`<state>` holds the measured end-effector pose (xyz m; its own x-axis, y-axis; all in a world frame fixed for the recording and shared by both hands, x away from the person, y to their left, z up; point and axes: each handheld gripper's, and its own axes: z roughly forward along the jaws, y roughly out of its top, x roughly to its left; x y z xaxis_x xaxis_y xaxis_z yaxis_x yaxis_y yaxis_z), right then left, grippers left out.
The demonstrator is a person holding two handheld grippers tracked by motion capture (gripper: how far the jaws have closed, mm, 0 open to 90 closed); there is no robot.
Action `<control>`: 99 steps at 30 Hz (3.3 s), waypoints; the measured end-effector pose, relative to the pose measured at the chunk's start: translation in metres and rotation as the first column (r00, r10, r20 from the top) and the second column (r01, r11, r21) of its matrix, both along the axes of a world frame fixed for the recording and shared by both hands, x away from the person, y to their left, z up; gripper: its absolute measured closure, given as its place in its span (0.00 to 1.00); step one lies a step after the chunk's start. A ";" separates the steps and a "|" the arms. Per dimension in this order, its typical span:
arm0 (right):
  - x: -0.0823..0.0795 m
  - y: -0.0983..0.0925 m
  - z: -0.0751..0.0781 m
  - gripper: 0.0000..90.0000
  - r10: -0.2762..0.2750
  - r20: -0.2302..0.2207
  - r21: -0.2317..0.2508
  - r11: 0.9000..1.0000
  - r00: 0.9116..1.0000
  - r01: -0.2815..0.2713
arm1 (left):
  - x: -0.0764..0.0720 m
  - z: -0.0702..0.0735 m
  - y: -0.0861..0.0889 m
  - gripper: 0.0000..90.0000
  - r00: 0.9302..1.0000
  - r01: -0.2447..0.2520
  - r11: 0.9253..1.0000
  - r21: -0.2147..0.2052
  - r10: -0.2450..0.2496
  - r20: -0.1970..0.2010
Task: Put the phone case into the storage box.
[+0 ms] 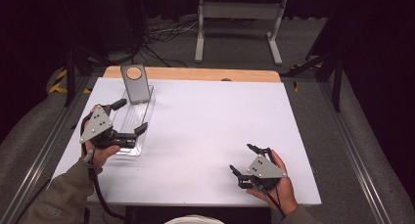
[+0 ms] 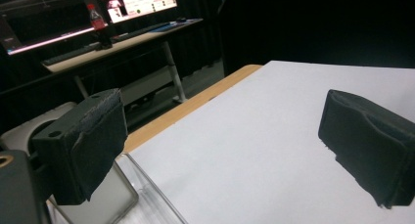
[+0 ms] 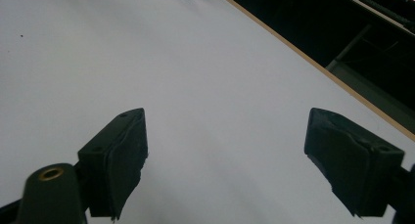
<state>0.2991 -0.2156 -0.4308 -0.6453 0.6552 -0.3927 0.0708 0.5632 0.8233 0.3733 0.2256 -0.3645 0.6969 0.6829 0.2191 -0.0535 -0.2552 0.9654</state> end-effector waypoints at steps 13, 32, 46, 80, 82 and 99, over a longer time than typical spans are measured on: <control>0.000 0.000 0.000 0.19 0.001 -0.003 0.005 1.000 1.000 -0.001 | -0.015 -0.001 -0.015 0.06 0.998 0.059 0.998 0.009 -0.059 0.002; -0.001 0.002 0.003 0.19 0.000 -0.001 0.025 1.000 1.000 0.000 | -0.039 -0.010 -0.024 0.06 0.996 0.092 0.995 0.043 -0.093 0.017; -0.002 0.009 0.004 0.19 0.009 -0.003 0.034 0.999 1.000 -0.009 | -0.046 -0.033 -0.029 0.06 0.996 0.088 0.991 0.101 -0.088 -0.007; -0.004 0.014 0.006 0.18 0.030 0.014 0.038 0.999 0.999 -0.030 | -0.050 -0.067 -0.014 0.07 0.989 0.052 0.995 0.086 -0.040 -0.140; -0.005 0.015 0.006 0.18 0.028 0.016 0.038 0.999 0.999 -0.029 | -0.050 -0.066 -0.013 0.07 0.990 0.053 0.995 0.088 -0.042 -0.131; -0.003 0.018 0.006 0.19 0.016 0.016 0.021 1.000 1.000 -0.016 | -0.049 -0.067 -0.013 0.06 0.989 0.066 0.994 0.083 -0.054 -0.135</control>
<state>0.2963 -0.1975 -0.4249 -0.6497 0.6528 -0.3894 0.0485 0.5468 0.8358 0.3239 0.2124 -0.4311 0.7630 0.6212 0.1788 0.0554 -0.3384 0.9394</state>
